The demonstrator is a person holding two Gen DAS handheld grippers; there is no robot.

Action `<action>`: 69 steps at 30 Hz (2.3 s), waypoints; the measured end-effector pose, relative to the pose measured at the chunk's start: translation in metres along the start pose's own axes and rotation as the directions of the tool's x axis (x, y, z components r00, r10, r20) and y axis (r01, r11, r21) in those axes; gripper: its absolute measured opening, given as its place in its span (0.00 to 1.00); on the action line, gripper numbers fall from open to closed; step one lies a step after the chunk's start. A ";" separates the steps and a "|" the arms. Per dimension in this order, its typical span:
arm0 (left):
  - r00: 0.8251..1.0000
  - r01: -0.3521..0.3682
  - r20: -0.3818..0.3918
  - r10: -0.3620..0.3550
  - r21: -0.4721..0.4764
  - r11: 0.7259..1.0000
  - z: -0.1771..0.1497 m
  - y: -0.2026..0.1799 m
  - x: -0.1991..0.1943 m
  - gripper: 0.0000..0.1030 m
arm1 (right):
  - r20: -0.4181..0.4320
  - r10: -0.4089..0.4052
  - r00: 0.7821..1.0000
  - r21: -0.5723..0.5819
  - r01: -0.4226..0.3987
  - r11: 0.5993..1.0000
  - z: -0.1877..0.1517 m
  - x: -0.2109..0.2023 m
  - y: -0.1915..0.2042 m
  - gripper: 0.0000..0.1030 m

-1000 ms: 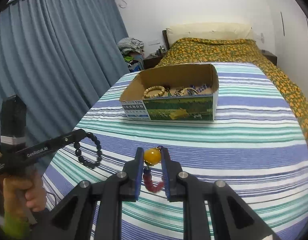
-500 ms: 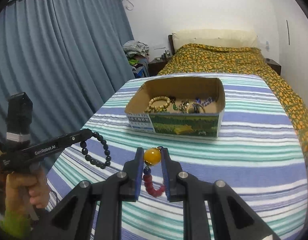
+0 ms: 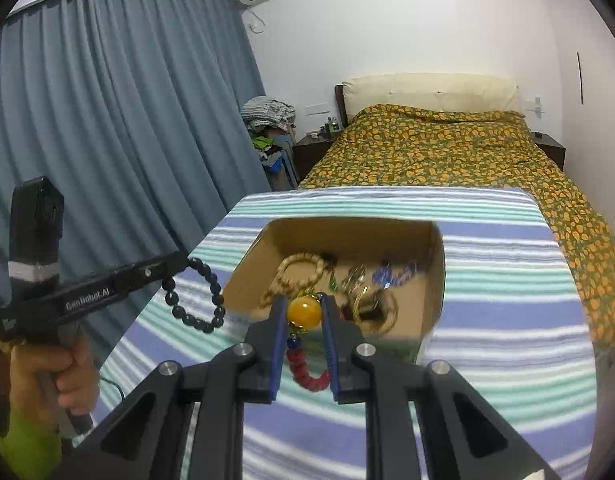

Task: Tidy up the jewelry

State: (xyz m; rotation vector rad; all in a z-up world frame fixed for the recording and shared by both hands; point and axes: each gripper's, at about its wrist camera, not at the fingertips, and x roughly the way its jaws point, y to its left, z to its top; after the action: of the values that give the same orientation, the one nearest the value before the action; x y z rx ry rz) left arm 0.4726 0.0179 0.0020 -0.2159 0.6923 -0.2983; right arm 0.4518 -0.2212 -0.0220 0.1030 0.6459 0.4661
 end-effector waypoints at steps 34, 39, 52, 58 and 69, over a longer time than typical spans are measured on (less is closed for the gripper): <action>0.927 -0.363 0.140 0.347 0.109 0.925 0.001 -0.023 0.057 1.00 | 0.052 -0.247 0.968 -0.058 0.250 0.967 0.027 0.063 -0.023 0.85; 0.890 -0.426 0.225 0.396 0.106 0.898 -0.008 -0.041 0.015 1.00 | 0.077 -0.298 0.952 -0.016 0.300 0.954 0.020 0.032 -0.001 0.85; 0.915 -0.400 0.094 0.392 0.093 0.912 -0.012 -0.035 -0.018 1.00 | 0.029 -0.275 0.961 -0.039 0.276 0.960 0.016 -0.002 0.037 0.85; 0.917 -0.396 0.093 0.387 0.097 0.913 -0.017 -0.040 -0.030 1.00 | 0.013 -0.261 0.965 -0.046 0.261 0.964 0.014 -0.009 0.042 0.86; 0.916 -0.399 0.080 0.394 0.065 0.915 -0.019 -0.038 -0.035 1.00 | 0.014 -0.258 0.966 -0.061 0.258 0.964 0.013 -0.013 0.050 0.86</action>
State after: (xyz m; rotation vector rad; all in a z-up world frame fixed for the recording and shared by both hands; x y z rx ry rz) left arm 0.4277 -0.0078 0.0197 -0.0046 0.6414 0.0714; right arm 0.4315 -0.1820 0.0068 -0.0398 0.6281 0.2336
